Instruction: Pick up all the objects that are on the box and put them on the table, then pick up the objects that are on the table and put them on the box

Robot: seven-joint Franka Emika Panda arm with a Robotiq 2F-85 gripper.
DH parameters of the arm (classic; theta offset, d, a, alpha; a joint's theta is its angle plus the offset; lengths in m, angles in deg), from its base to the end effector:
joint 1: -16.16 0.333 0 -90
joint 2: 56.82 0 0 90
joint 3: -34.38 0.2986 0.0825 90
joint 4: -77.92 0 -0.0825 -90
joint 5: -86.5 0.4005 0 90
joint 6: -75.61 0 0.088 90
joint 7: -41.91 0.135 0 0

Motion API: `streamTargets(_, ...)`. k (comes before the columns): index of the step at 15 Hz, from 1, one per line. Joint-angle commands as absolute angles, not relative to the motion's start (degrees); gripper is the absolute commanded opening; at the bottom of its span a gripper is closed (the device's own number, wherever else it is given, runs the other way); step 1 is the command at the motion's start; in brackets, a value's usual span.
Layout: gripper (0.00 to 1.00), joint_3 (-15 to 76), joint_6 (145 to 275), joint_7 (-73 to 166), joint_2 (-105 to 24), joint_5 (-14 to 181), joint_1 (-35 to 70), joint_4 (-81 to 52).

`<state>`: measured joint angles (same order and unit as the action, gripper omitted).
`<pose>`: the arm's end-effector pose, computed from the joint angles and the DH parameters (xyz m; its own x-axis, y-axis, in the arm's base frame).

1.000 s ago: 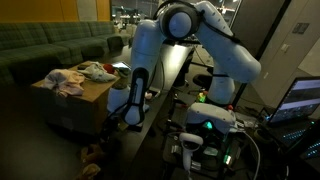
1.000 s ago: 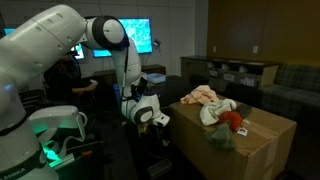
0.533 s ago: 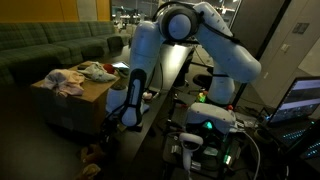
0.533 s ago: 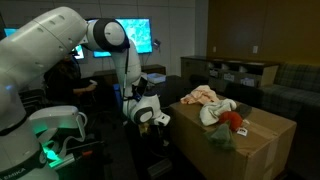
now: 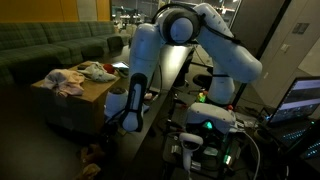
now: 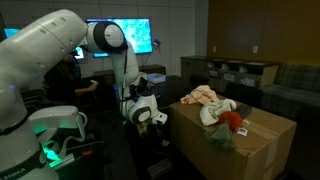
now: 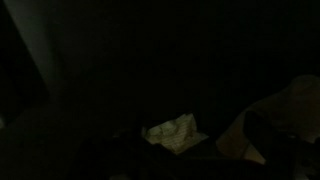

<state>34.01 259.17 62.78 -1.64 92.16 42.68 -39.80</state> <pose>0.4844 0.2265 -0.0678 0.9853 -0.0099 0.1703 0.0025 -0.9974 -0.0723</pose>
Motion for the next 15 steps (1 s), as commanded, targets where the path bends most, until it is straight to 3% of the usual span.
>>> streamTargets(1,1.0,32.1,261.3,60.9,0.3,94.0,45.3,-37.4)
streamTargets(15,1.0,29.1,263.7,59.3,3.4,94.4,47.6,-33.7)
